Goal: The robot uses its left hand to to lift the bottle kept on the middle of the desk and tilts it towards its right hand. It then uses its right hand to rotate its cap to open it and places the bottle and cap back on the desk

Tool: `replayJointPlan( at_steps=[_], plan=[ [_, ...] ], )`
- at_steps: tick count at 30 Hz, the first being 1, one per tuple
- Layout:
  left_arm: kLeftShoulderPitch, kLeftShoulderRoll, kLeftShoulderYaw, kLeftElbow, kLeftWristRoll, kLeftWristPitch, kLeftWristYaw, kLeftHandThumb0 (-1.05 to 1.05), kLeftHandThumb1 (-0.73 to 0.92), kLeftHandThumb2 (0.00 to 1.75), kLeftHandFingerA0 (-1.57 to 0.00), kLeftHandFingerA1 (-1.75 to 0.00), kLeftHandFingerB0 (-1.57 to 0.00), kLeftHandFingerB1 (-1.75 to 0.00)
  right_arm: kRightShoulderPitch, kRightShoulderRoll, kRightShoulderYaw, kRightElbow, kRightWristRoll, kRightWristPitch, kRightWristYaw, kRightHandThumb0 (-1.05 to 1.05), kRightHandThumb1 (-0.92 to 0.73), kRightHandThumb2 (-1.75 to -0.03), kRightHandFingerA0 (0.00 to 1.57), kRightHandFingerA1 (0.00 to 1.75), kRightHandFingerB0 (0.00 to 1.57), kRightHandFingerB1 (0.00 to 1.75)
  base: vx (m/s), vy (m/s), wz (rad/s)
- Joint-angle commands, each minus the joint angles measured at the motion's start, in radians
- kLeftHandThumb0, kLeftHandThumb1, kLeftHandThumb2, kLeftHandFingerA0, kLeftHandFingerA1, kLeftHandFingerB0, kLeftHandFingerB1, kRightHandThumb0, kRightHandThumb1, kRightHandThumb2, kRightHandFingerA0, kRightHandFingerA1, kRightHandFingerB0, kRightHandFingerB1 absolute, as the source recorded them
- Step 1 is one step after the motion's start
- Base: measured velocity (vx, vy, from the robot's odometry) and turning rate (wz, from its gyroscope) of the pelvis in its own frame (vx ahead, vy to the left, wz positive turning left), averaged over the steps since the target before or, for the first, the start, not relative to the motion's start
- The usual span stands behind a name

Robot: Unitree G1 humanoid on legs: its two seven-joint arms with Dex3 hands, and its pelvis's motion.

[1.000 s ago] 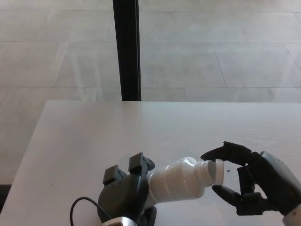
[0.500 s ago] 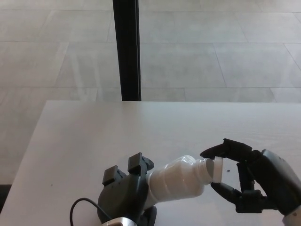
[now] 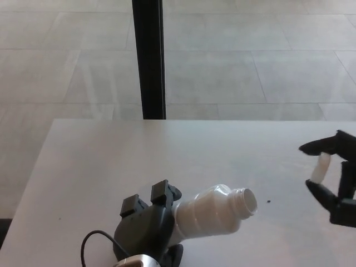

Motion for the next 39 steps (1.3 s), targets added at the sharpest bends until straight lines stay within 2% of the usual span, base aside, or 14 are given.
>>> replayJointPlan(
  at_steps=[1,12,13,14,19,21,22,27,28,29,32,33,35,39],
  plan=[
    [-0.005,0.063,-0.014,0.019,0.025,0.053,-0.082,0.05,0.46,1.14,-0.95,-1.48,-0.85,-0.93,0.002,-0.021,-0.058,0.026,0.071,0.016,0.006,-0.26,-0.55,-0.95,1.06,1.68,0.93,0.89,0.00,0.000,0.00],
    [-0.016,0.085,-0.046,0.004,0.051,0.076,-0.119,0.04,0.46,1.12,-0.96,-1.50,-0.86,-1.00,0.055,-0.245,0.288,0.288,-0.321,0.099,0.091,-0.35,-0.57,-0.77,1.04,1.46,1.03,0.71,0.00,0.000,0.00],
    [-0.016,0.084,-0.046,0.006,0.052,0.073,-0.114,0.09,0.45,1.11,-1.12,-1.24,-0.96,-1.02,0.040,-0.262,0.323,0.329,-0.360,0.078,0.067,-0.34,-0.52,-0.74,1.06,1.38,1.04,0.68,0.00,0.000,0.00],
    [-0.016,0.081,-0.043,0.006,0.047,0.067,-0.107,0.05,0.43,1.18,-0.99,-1.52,-0.87,-1.08,0.024,-0.278,0.366,0.363,-0.412,0.085,0.060,-0.37,-0.52,-0.69,1.04,1.38,1.00,0.66,0.00,0.000,0.00],
    [-0.039,0.093,-0.066,0.020,0.069,0.060,-0.120,0.09,0.38,1.19,-0.96,-1.52,-0.94,-1.08,-0.067,-0.310,0.541,0.512,-0.584,0.148,0.053,-0.36,-0.51,-0.78,1.02,1.52,0.96,0.74,0.00,0.000,0.00],
    [-0.042,0.095,-0.070,0.020,0.073,0.059,-0.118,0.10,0.39,1.18,-0.97,-1.51,-0.94,-1.00,-0.085,-0.314,0.565,0.526,-0.590,0.160,0.057,-0.35,-0.48,-0.80,1.02,1.50,0.98,0.68,0.00,0.000,0.00],
    [-0.041,0.091,-0.077,0.021,0.079,0.064,-0.119,0.12,0.42,1.13,-1.15,-1.23,-0.96,-0.98,-0.095,-0.314,0.578,0.538,-0.593,0.165,0.064,-0.35,-0.47,-0.81,1.02,1.49,0.98,0.67,0.00,0.000,0.00],
    [-0.048,0.098,-0.106,0.028,0.103,0.075,-0.135,0.09,0.40,1.15,-0.97,-1.50,-0.94,-1.01,-0.130,-0.307,0.618,0.587,-0.584,0.195,0.044,-0.36,-0.49,-0.79,1.00,1.48,0.92,0.71,0.00,0.000,0.00],
    [-0.054,0.104,-0.118,0.032,0.116,0.084,-0.153,0.07,0.44,1.09,-1.15,-1.22,-0.97,-1.00,-0.132,-0.310,0.620,0.590,-0.578,0.192,0.038,-0.38,-0.51,-0.74,1.01,1.43,0.83,0.67,0.00,0.000,0.00],
    [-0.065,0.106,-0.132,0.027,0.127,0.119,-0.210,0.02,0.53,1.02,-0.95,-1.49,-0.88,-1.01,-0.132,-0.316,0.618,0.595,-0.562,0.174,0.014,-0.38,-0.51,-0.71,1.03,1.38,0.73,0.60,0.00,0.000,0.00],
    [-0.125,0.151,-0.216,0.043,0.228,0.179,-0.377,-0.06,0.62,0.73,-0.90,-1.27,-0.81,-0.78,-0.131,-0.318,0.618,0.587,-0.537,0.187,0.013,-0.45,-0.54,-0.73,0.83,1.41,0.45,0.53,0.00,0.000,0.00],
    [-0.159,0.156,-0.248,0.049,0.267,0.224,-0.486,-0.11,0.66,0.59,-0.80,-0.94,-0.53,-0.57,-0.125,-0.323,0.611,0.567,-0.528,0.187,0.018,-0.53,-0.43,-0.93,0.73,1.11,0.31,0.59,0.00,0.000,0.00],
    [-0.199,0.167,-0.286,0.059,0.313,0.259,-0.592,-0.17,0.64,0.58,-0.78,-0.85,-0.46,-0.52,-0.121,-0.327,0.610,0.551,-0.527,0.193,0.020,-0.47,-0.59,-0.68,0.56,1.38,0.36,0.51,0.00,0.000,0.00],
    [-0.300,0.177,-0.337,0.094,0.369,0.296,-0.795,-0.21,0.61,0.58,-0.80,-0.75,-0.50,-0.49,-0.110,-0.321,0.590,0.529,-0.497,0.175,-0.005,-0.47,-0.60,-0.62,0.50,1.25,0.43,0.48,0.00,0.000,0.00]
  ],
)
